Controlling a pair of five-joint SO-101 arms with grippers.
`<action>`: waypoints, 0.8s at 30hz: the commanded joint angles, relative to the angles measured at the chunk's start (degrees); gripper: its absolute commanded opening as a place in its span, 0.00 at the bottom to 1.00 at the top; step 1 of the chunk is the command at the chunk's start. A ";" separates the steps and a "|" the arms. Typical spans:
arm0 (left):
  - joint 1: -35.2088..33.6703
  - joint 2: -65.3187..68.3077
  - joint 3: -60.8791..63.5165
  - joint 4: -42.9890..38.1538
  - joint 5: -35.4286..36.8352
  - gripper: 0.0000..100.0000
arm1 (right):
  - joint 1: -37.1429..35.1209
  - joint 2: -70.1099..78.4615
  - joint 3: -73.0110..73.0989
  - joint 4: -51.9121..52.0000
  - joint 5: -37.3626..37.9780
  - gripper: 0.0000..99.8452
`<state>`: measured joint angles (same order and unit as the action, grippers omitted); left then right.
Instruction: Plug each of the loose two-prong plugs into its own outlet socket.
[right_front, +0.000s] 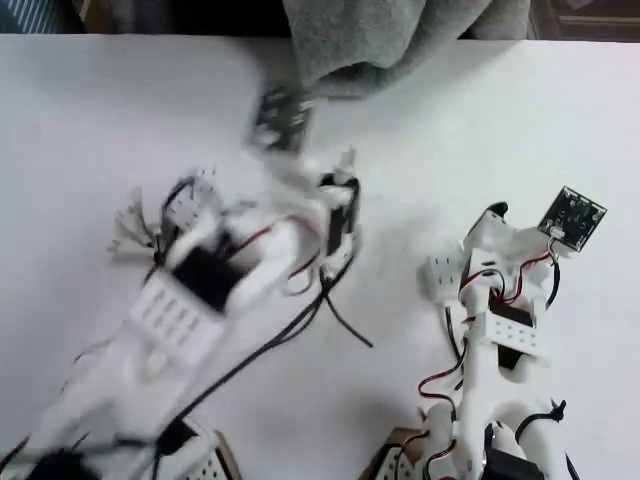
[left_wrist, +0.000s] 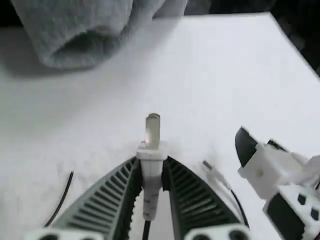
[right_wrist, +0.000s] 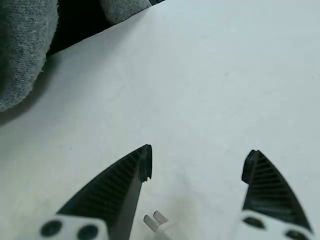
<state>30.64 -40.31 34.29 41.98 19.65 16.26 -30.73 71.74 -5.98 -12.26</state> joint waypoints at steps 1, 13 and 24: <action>-1.10 -18.51 20.13 -19.87 -0.62 0.02 | -0.40 -0.22 -2.37 -1.01 -0.09 0.29; -1.10 -63.34 62.59 -47.38 -0.70 0.02 | -2.86 -0.22 -2.37 -0.66 0.00 0.29; -1.01 -63.60 62.86 -34.46 -2.73 0.02 | -5.05 -0.31 5.19 -1.01 0.09 0.29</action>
<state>29.93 -103.16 97.23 6.29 15.87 11.60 -30.73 73.41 -5.98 -12.26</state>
